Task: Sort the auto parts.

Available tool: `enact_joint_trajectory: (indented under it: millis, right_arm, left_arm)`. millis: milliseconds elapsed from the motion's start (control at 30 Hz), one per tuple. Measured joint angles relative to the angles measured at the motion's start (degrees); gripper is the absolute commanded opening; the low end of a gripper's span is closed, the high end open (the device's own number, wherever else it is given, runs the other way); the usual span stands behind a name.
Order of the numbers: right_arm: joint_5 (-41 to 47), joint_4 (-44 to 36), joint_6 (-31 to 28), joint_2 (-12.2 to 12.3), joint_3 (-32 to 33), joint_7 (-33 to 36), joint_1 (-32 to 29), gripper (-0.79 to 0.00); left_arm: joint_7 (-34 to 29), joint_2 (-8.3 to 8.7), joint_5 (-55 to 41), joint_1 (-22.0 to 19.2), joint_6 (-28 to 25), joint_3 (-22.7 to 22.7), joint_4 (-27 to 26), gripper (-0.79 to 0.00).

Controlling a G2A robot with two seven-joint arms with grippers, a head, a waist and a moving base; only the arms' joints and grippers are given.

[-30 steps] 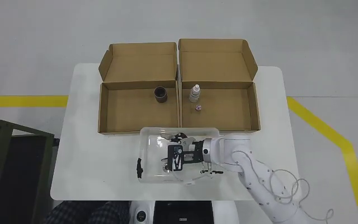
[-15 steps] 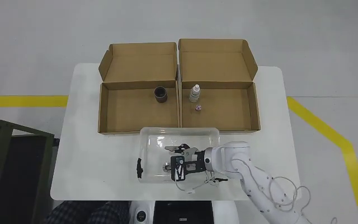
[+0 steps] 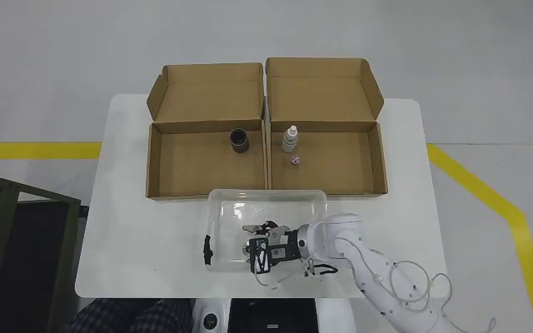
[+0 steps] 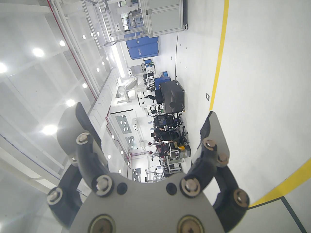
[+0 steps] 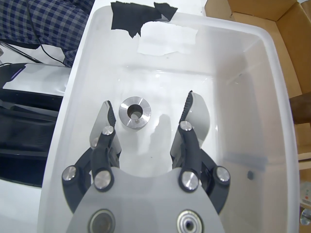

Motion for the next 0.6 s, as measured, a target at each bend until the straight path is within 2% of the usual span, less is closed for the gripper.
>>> enact_joint_trajectory:
  millis: [233, 433, 600]
  right_arm:
    - [0.31, 1.90, 0.67, -0.23, -1.83, 0.42, 1.33, -0.265]
    - [1.47, 4.17, 1.17, -0.44, -2.82, 0.73, 2.60, -0.311]
    - [2.69, 5.57, 1.36, -0.65, -3.84, 1.32, 3.43, -0.425]
  left_arm:
    - [0.00, 0.00, 0.00, 0.00, 0.00, 0.00, 0.00, 0.000]
    - [0.00, 0.00, 0.00, 0.00, 0.00, 0.00, 0.00, 0.000]
    - [0.00, 0.00, 0.00, 0.00, 0.00, 0.00, 0.00, 0.000]
